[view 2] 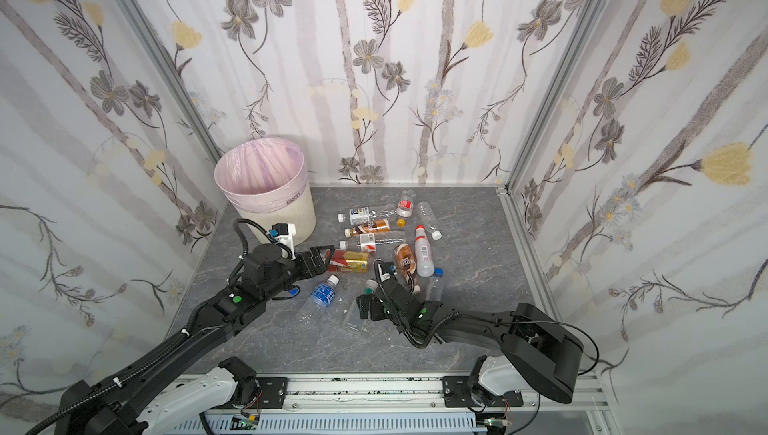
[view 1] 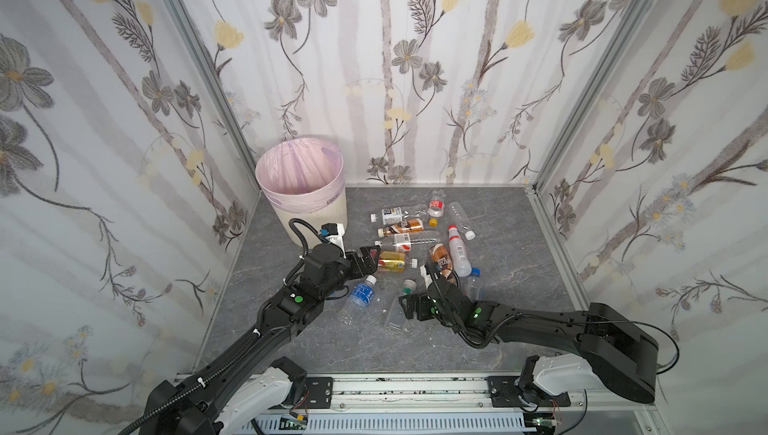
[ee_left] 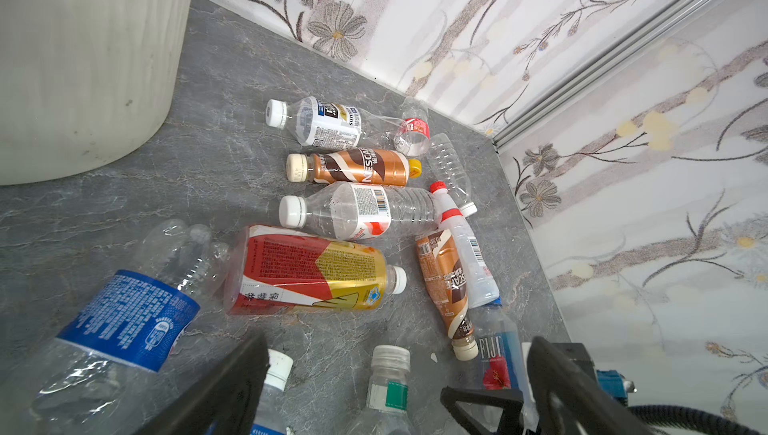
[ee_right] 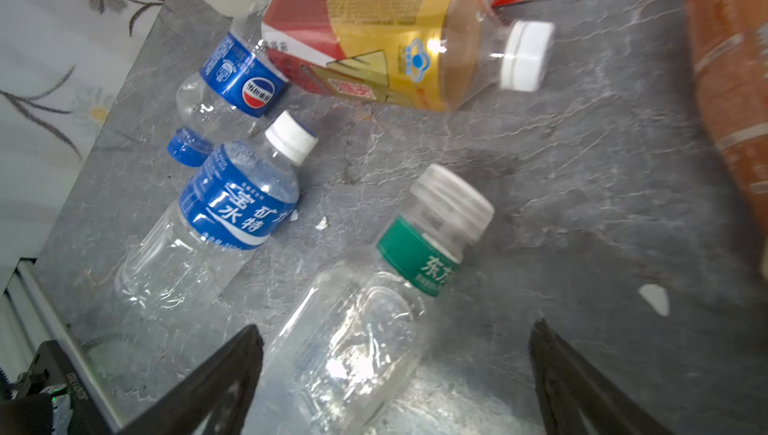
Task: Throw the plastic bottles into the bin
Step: 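Grasp the green-label tea bottle with the right gripper while the left lowers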
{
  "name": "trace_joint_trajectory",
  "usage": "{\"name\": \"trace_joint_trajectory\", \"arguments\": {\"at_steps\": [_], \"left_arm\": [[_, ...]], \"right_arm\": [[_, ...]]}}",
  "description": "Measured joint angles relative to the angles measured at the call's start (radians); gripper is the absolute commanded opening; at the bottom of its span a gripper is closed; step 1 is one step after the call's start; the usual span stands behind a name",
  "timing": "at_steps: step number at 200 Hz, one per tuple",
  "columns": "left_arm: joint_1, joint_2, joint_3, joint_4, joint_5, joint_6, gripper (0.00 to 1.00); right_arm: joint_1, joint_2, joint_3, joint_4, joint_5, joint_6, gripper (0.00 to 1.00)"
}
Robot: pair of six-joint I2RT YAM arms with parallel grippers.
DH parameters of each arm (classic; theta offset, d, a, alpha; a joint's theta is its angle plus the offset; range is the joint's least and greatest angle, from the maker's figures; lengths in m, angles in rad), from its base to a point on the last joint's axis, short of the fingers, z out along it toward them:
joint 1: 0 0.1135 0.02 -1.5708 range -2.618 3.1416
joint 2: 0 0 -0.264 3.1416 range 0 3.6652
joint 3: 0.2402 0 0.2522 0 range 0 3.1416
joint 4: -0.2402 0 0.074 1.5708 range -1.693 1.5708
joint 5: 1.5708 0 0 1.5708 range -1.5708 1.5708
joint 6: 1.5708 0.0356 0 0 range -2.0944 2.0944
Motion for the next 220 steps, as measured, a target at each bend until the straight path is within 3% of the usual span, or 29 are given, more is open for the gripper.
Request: {"name": "trace_joint_trajectory", "arguments": {"at_steps": [126,183,220], "left_arm": [[0.0,-0.005,-0.027,0.016,0.0,-0.013,1.0],[0.0,-0.003,-0.035,0.023,0.0,-0.019,1.0],[0.0,0.025,-0.022,0.023,0.001,-0.024,1.0]], "right_arm": [[0.084,0.202,0.095,-0.042,0.038,0.044,0.86],[0.087,0.201,0.09,-0.072,0.07,0.04,0.68],[0.084,0.185,0.09,-0.074,0.1,0.02,0.65]]}}
